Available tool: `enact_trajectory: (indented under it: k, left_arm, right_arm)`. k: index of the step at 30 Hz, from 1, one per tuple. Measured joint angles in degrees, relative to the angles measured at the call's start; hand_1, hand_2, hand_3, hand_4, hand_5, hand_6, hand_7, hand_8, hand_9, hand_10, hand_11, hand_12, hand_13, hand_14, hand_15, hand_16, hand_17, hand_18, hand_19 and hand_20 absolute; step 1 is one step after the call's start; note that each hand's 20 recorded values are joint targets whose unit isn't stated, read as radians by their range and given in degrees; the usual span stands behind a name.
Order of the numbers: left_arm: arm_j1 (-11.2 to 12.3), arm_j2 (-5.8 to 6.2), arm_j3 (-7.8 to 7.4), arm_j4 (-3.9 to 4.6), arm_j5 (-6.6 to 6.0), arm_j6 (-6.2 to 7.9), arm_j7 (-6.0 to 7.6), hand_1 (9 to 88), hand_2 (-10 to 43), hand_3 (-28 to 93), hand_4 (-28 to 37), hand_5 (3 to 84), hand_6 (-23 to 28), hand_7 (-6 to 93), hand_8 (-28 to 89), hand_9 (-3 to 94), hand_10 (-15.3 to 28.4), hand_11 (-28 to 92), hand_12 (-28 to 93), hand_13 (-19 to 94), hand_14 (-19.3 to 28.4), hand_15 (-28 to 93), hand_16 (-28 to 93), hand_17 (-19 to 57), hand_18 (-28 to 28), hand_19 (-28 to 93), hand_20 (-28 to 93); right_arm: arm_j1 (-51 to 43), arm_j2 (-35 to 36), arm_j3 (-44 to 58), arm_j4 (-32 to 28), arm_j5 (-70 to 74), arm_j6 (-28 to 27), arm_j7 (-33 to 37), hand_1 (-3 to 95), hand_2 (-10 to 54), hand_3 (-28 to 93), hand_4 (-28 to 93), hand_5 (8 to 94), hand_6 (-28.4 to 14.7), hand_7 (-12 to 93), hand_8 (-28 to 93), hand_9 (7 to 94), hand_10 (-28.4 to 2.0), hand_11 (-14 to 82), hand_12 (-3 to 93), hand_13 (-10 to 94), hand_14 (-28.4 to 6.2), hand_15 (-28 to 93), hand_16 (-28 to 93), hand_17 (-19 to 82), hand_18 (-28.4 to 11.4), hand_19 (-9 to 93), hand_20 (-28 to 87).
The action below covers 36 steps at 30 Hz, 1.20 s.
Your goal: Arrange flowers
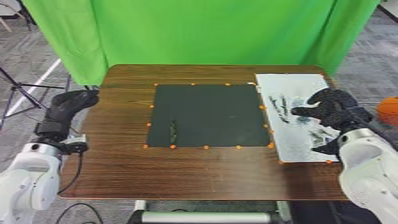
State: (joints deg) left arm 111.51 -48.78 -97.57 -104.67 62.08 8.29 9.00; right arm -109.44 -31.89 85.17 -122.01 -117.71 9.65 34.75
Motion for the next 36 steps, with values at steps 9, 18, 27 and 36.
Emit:
enact_trajectory:
  k: [9, 18, 27, 36]
  left_arm:
    - [1.67, -0.70, -0.91, -0.61, 1.34, -0.88, -0.47, 31.8, -3.5, 61, -17.0, 49.9, 6.2, 18.0, -8, 48.1, 14.9, 25, 12, 38, 18.2, 23, -3, 7.2, 12.6, 16, 15]
    - [2.82, -1.48, -1.13, -0.83, 1.94, -1.40, -0.89, 31.8, -3.5, 61, -17.0, 49.9, 6.2, 17.9, -8, 48.1, 14.9, 25, 12, 38, 18.2, 23, -3, 7.1, 12.6, 16, 15]
    - [2.78, -1.70, -1.05, -0.83, 2.12, -1.98, -1.07, 31.9, -3.4, 61, -17.0, 49.9, 6.2, 17.9, -8, 48.2, 15.0, 25, 12, 38, 18.3, 23, -3, 7.2, 12.7, 16, 15]
    - [2.62, -1.84, -1.07, -0.84, 1.99, -2.42, -1.35, 31.8, -3.4, 61, -17.2, 49.9, 6.2, 18.0, -8, 48.2, 15.0, 25, 12, 38, 18.3, 23, -3, 7.2, 12.6, 16, 15]
  right_arm:
    - [-12.53, -0.23, 7.49, 2.31, -5.28, 1.33, 2.59, 29.6, -9.5, 54, -16, 66.6, -7.4, 13, -3, 76.0, -16.1, 18.3, 22.7, 84, -8.1, 38, 33, 50, -18.2, 78, 48]
    - [-16.09, -0.53, 6.02, 6.46, -6.31, 2.60, 4.19, 34.2, -9.5, 56, -16, 68.8, -5.7, 17, -4, 79.3, -14.7, 21.1, 23.3, 87, -6.6, 39, 33, 53, -16.4, 82, 46]
    - [-12.80, -1.00, 2.69, 8.94, -6.13, 4.30, 6.14, 57.3, -9.5, 44, -13, 72.7, -4.0, 19, 18, 86.1, -12.5, 26.4, 27.9, 93, -3.2, 40, 34, 61, -12.3, 85, 42]
    - [-9.92, -1.56, 1.35, 10.15, -3.46, 5.06, 7.78, 66.2, -7.4, 48, -10, 75.7, -4.0, 21, 25, 89.4, -10.5, 29.3, 29.9, 94, -1.3, 48, 29, 66, -9.9, 86, 42]
